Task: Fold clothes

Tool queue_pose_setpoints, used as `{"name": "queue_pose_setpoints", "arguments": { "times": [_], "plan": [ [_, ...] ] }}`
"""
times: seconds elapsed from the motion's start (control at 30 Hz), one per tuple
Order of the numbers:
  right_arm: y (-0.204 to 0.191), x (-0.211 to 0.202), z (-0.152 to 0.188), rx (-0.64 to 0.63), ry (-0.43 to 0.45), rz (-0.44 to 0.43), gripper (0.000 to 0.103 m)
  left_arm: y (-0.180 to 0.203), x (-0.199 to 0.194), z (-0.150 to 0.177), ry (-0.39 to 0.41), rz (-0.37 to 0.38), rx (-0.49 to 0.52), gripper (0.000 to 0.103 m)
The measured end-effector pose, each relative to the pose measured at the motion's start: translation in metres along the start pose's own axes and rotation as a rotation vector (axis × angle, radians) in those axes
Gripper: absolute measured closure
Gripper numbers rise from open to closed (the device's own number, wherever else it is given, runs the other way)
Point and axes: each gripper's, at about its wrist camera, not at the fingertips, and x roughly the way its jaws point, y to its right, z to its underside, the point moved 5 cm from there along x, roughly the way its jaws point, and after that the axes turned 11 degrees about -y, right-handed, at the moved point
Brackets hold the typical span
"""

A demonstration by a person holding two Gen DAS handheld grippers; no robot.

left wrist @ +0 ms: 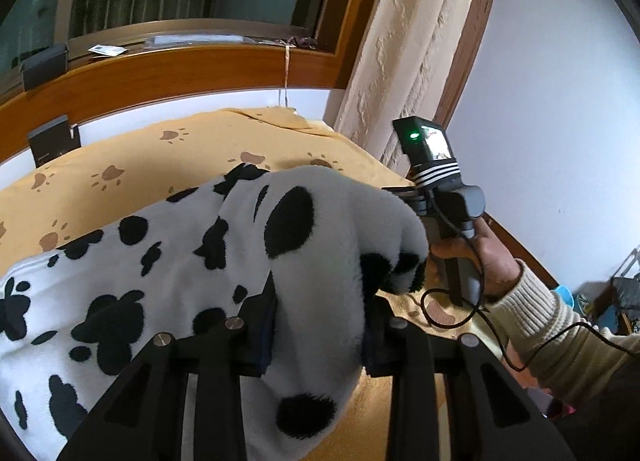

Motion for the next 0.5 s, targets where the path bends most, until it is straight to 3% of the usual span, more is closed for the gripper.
{"name": "queue_pose_setpoints", "arguments": {
  "times": [0.13, 0.33, 0.43, 0.5],
  "plan": [
    [-0.011, 0.018, -0.003, -0.067, -0.038, 0.073, 0.000, 0.000, -0.002, 0.003, 0.003, 0.007, -0.002, 0.068],
    [-0.008, 0.021, -0.002, -0.092, -0.035, 0.044, 0.000, -0.001, -0.007, 0.002, 0.015, 0.014, 0.002, 0.073],
    [-0.003, 0.009, -0.001, -0.050, -0.051, -0.123, 0.000, -0.001, -0.006, 0.003, 0.013, 0.020, 0.007, 0.073],
    [0.003, -0.004, 0.002, 0.028, -0.093, -0.346, 0.000, 0.000, -0.002, 0.004, 0.005, 0.028, 0.015, 0.073]
  ]
}}
